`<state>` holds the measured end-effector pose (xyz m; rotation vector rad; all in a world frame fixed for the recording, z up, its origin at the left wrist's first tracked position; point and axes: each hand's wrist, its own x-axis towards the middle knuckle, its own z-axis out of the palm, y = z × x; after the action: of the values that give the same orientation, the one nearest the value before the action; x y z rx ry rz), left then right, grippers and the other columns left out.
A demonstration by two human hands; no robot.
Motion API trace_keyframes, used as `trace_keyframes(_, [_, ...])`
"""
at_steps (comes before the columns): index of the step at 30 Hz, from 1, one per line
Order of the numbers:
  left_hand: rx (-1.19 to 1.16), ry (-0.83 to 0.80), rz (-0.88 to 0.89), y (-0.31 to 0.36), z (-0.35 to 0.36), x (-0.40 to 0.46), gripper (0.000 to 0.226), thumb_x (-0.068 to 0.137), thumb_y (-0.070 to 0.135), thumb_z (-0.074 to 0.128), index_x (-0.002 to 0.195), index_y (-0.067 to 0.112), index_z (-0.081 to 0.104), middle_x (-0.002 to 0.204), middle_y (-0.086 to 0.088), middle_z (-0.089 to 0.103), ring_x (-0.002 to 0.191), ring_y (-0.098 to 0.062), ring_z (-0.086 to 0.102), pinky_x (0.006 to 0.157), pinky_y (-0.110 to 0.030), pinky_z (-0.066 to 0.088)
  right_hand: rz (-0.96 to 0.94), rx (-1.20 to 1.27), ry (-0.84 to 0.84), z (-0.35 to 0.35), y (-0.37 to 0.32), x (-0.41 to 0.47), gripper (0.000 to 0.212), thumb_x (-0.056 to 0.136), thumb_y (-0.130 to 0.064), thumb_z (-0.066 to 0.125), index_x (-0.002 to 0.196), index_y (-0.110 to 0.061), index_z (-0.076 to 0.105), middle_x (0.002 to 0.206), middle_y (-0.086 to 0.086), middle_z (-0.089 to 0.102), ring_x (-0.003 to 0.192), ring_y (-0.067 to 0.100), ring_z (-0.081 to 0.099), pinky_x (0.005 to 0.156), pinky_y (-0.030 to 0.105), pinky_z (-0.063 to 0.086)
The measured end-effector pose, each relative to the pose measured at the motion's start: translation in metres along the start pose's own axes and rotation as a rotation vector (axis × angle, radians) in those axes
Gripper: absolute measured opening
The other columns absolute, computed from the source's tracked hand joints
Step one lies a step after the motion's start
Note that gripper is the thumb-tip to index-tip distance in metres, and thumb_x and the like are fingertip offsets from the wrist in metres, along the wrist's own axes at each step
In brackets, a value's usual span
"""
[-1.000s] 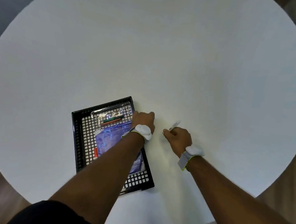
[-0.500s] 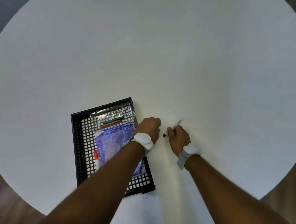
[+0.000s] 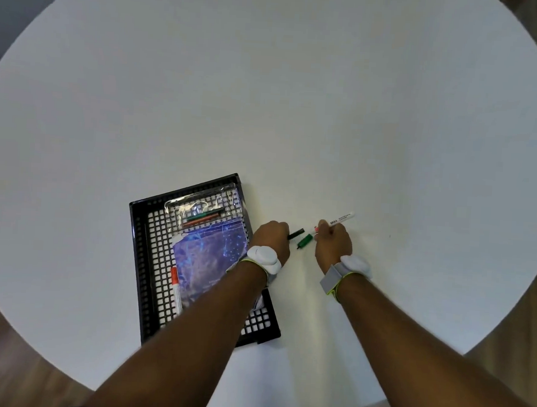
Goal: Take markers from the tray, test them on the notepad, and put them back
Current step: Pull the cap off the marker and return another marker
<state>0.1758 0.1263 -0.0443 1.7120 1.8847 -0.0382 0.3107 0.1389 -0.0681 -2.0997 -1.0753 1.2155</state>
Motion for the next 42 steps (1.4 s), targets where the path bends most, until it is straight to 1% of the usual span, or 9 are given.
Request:
trace_keyframes(4, [-0.006,0.066,-0.013,0.0,-0.007,-0.002,0.016,0.091,0.011,0.051,0.099,0.004,0.064,0.101,-0.016,0.066,0.091,-0.032,0.063,0.066,-0.029,0.035,0.052,-0.196,-0.058,-0.006,0.013,-0.002,0.046,0.098,-0.042,0.043,0.102,-0.003,0.066,0.106,0.018,0.07,0.098,0.037,0.064,0.073,0.03,0.039])
trace_keyframes(12, [-0.032,0.084,0.004,0.004,-0.017,-0.003,0.021,0.092,0.02,0.057,0.102,0.003,0.065,0.104,-0.016,0.067,0.094,-0.033,0.063,0.074,-0.032,0.045,-0.041,-0.531,-0.285,0.008,0.016,-0.014,0.049,0.092,-0.055,0.046,0.085,-0.009,0.062,0.101,0.016,0.071,0.091,0.034,0.067,0.067,0.029,0.045])
trace_keyframes(17, [-0.054,0.079,-0.012,0.002,-0.02,-0.006,0.022,0.092,0.022,0.058,0.103,0.005,0.065,0.105,-0.015,0.067,0.095,-0.031,0.063,0.072,-0.03,0.042,-0.067,-0.609,-0.29,0.012,0.01,-0.017,0.05,0.088,-0.061,0.049,0.083,-0.012,0.062,0.099,0.016,0.072,0.089,0.034,0.068,0.066,0.029,0.046])
trace_keyframes(26, [-0.156,0.055,-0.044,-0.008,-0.038,-0.016,0.025,0.09,0.026,0.061,0.108,0.011,0.067,0.106,-0.012,0.07,0.098,-0.031,0.064,0.083,-0.037,0.053,-0.057,-0.632,-0.255,0.011,0.003,-0.022,0.069,0.076,-0.078,0.049,0.085,-0.012,0.068,0.095,0.016,0.073,0.085,0.034,0.069,0.065,0.03,0.048])
trace_keyframes(28, [-0.195,0.066,-0.046,-0.011,-0.045,-0.021,0.026,0.089,0.027,0.06,0.109,0.012,0.067,0.105,-0.01,0.071,0.097,-0.03,0.065,0.083,-0.035,0.054,-0.078,-0.63,-0.222,0.008,-0.005,-0.026,0.065,0.08,-0.075,0.046,0.084,-0.013,0.065,0.097,0.015,0.073,0.085,0.034,0.069,0.066,0.03,0.048])
trace_keyframes(31, [-0.239,0.088,-0.06,-0.017,-0.053,-0.026,0.027,0.09,0.027,0.058,0.111,0.012,0.068,0.103,-0.009,0.072,0.096,-0.028,0.065,0.084,-0.035,0.054,-0.146,-0.587,-0.157,0.005,-0.023,-0.031,0.059,0.086,-0.064,0.046,0.103,-0.01,0.061,0.109,0.016,0.068,0.097,0.036,0.067,0.073,0.033,0.048])
trace_keyframes(35, [-0.27,0.143,-0.077,-0.036,-0.069,-0.033,0.027,0.092,0.022,0.056,0.112,0.011,0.07,0.101,-0.01,0.072,0.092,-0.029,0.067,0.076,-0.029,0.051,-0.464,-0.415,-0.128,0.013,-0.061,-0.042,0.032,0.091,-0.037,0.054,0.115,-0.016,0.056,0.116,0.013,0.059,0.103,0.033,0.06,0.084,0.037,0.05])
trace_keyframes(39, [-0.268,0.18,-0.058,-0.064,-0.09,-0.038,0.027,0.092,0.013,0.055,0.111,0.008,0.073,0.103,-0.015,0.074,0.094,-0.033,0.068,0.08,-0.031,0.052,-0.752,-0.51,-0.305,0.04,-0.089,-0.047,0.042,0.092,-0.017,0.05,0.134,-0.021,0.053,0.13,0.011,0.054,0.118,0.033,0.049,0.097,0.042,0.046])
trace_keyframes(42, [-0.231,0.201,-0.057,-0.091,-0.104,-0.037,0.028,0.089,0.008,0.056,0.11,0.012,0.074,0.106,-0.014,0.074,0.097,-0.03,0.069,0.081,-0.026,0.048,-0.811,-0.66,-0.431,0.066,-0.105,-0.049,0.037,0.093,-0.017,0.047,0.127,-0.022,0.06,0.125,0.009,0.06,0.118,0.032,0.047,0.095,0.043,0.048])
